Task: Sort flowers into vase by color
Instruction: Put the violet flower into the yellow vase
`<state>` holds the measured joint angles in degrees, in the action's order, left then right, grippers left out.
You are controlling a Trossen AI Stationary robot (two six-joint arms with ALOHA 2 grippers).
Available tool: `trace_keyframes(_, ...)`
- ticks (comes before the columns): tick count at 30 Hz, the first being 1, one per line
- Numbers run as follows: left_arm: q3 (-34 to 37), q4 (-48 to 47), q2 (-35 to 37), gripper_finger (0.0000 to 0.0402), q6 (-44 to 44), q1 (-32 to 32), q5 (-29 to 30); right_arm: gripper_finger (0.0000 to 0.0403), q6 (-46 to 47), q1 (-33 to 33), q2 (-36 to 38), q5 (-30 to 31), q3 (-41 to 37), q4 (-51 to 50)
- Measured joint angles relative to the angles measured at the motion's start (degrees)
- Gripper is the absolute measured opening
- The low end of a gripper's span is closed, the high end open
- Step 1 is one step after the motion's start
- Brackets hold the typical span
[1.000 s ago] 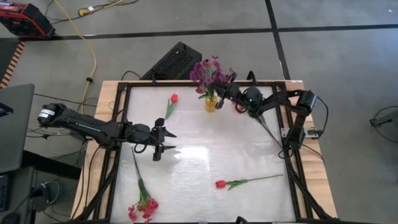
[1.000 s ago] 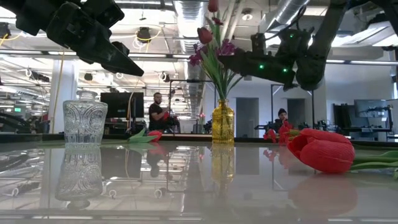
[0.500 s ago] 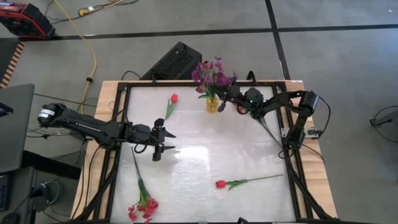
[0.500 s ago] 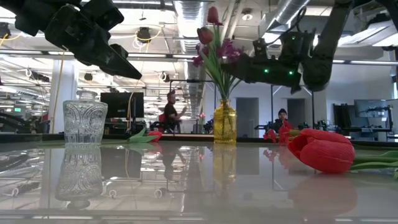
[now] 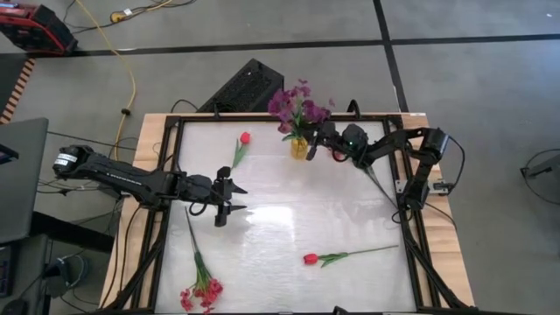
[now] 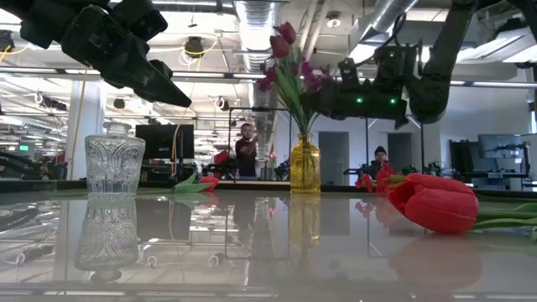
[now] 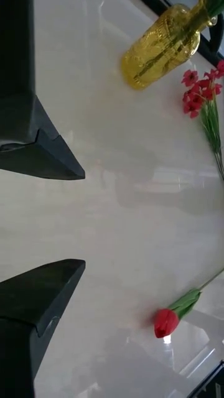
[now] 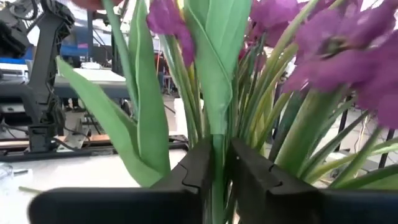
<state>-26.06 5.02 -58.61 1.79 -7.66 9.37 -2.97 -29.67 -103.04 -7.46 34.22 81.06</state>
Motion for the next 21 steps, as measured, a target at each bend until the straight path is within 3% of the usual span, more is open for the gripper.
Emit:
trace_keyframes(9,0.0,0.0,0.0,0.021,0.0,0.0,0.0,0.0162,-0.3,0.0,2.0,0.0,0.0,-6.8)
trace_keyframes(15,0.0,-0.1,0.0,0.021,0.0,0.0,0.0,0.0209,-5.6,0.0,13.5,0.0,0.0,-28.5)
trace_keyframes(21,0.0,0.0,0.0,0.021,-1.2,0.0,0.0,0.0223,-8.0,0.0,26.3,1.0,0.0,-49.8)
